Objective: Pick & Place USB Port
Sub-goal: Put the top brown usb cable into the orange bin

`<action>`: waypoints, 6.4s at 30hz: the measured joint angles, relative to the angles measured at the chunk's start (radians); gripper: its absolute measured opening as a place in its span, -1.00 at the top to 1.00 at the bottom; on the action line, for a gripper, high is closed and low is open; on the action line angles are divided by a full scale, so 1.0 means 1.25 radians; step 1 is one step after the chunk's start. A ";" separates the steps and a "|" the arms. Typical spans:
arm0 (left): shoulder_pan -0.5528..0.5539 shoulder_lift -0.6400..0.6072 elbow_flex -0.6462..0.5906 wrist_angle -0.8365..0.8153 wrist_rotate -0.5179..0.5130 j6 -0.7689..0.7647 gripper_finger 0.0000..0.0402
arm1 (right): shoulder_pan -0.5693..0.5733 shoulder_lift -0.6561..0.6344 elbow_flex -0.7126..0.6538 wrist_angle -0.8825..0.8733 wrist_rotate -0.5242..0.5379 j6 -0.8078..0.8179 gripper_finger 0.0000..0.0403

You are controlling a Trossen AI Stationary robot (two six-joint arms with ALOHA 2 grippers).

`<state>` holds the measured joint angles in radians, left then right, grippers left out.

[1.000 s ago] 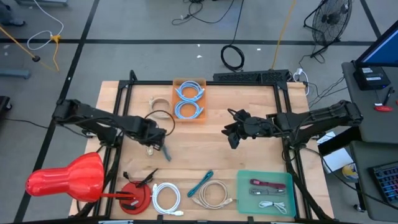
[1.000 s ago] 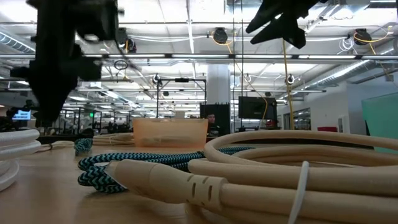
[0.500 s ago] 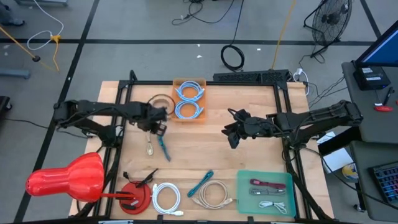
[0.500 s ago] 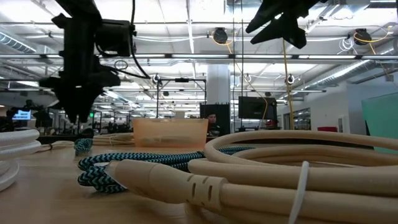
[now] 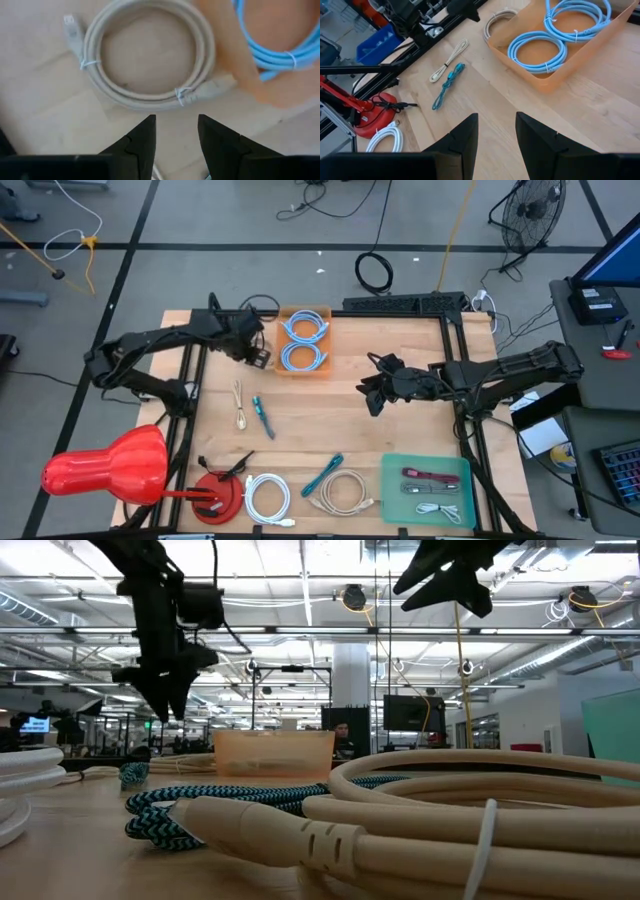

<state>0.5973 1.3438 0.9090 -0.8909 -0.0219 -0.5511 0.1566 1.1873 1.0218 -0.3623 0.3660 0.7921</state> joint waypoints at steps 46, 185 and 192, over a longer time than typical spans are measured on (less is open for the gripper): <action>0.183 0.170 0.000 -0.110 -0.050 0.057 0.84 | 0.000 0.000 0.000 0.038 -0.003 0.003 0.38; -0.257 0.105 0.385 0.501 0.720 -0.006 0.33 | -0.089 -0.030 0.000 0.383 -0.649 0.236 0.88; -0.307 0.153 0.385 0.513 0.816 -0.009 0.33 | -0.087 -0.012 0.001 0.387 -0.624 0.227 0.88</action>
<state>0.2133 1.5344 1.3907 -0.2490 0.9975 -0.5628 0.0475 1.1725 1.0232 0.1212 -0.4140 1.0763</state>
